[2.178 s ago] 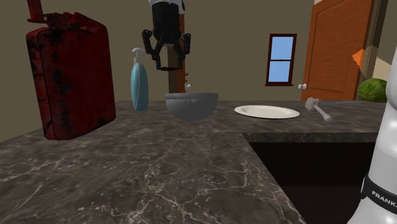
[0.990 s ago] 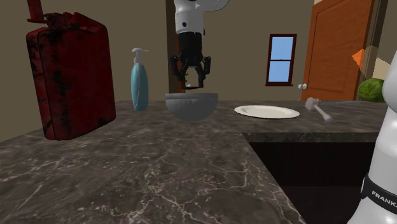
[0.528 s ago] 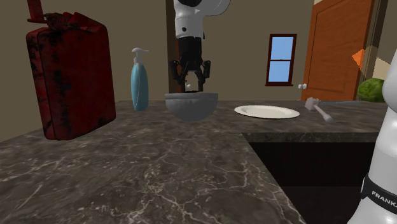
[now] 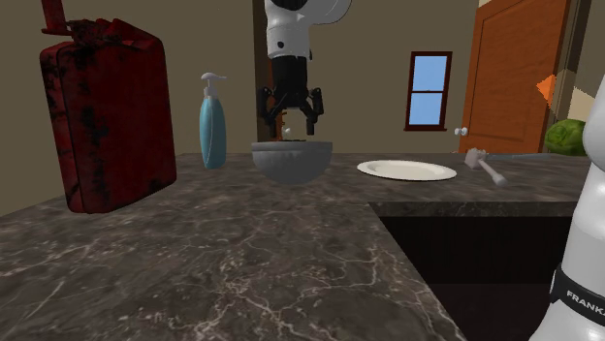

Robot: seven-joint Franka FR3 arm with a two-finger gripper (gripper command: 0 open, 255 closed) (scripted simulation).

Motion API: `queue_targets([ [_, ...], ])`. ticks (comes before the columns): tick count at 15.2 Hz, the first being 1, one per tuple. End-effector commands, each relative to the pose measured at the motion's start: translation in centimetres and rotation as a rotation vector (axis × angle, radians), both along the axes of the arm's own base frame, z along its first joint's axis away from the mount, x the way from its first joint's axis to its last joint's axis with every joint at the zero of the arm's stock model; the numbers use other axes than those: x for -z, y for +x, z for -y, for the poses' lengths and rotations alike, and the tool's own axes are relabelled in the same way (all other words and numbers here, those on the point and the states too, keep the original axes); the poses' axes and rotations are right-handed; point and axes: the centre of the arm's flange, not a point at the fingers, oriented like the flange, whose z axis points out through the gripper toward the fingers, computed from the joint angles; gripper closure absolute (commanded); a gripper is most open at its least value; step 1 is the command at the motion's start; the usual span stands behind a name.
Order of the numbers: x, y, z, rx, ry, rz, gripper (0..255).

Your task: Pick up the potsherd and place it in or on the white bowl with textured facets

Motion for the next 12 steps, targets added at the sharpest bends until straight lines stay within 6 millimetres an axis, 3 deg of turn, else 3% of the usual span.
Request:
queue_targets([
  [1,-1.3,0.1,0.0,0.0,0.0,0.0,0],
  [4,-5.0,0.2,-0.1,0.0,0.0,0.0,0],
  [12,-5.0,0.2,-0.1,0.0,0.0,0.0,0],
])
